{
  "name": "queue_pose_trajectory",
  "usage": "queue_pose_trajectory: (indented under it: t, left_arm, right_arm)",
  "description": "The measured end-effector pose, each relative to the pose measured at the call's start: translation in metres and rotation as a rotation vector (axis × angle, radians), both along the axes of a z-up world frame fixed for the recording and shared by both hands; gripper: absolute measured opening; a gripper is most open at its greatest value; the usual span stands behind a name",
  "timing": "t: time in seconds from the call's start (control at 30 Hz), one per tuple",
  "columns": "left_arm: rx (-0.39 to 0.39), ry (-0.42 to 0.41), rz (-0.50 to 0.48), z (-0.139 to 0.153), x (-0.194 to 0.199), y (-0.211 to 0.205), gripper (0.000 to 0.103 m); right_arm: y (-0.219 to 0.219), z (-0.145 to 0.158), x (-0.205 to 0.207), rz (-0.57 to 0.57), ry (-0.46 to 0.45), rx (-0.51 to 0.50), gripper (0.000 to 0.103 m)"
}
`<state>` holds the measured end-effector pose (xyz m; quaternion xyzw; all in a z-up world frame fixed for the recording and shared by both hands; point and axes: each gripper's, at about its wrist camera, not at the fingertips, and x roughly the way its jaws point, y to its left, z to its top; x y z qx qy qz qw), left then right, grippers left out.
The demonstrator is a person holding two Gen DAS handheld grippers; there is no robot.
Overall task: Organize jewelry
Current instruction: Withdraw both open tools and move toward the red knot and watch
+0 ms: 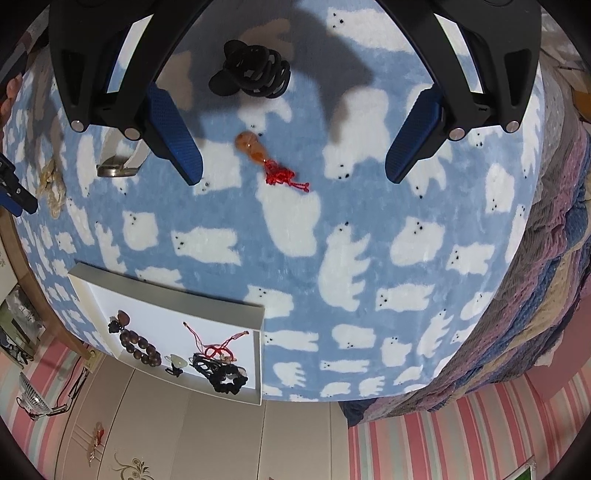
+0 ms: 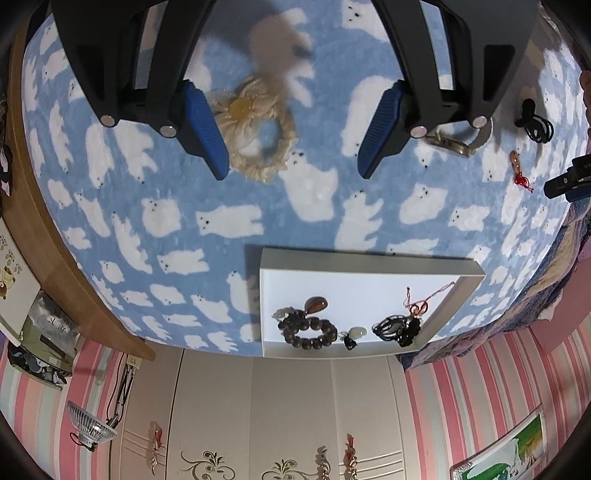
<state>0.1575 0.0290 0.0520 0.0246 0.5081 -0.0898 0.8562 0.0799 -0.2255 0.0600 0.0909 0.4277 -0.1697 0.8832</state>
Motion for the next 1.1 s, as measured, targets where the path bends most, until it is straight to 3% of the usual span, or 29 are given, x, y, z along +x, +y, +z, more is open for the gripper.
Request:
queue_pose_trajectory:
  t: [1.1]
  left_arm:
    - [-0.01, 0.013, 0.0, -0.011, -0.002, 0.01, 0.098]
  right_arm:
    - [0.012, -0.015, -0.008, -0.009, 0.027, 0.02, 0.072]
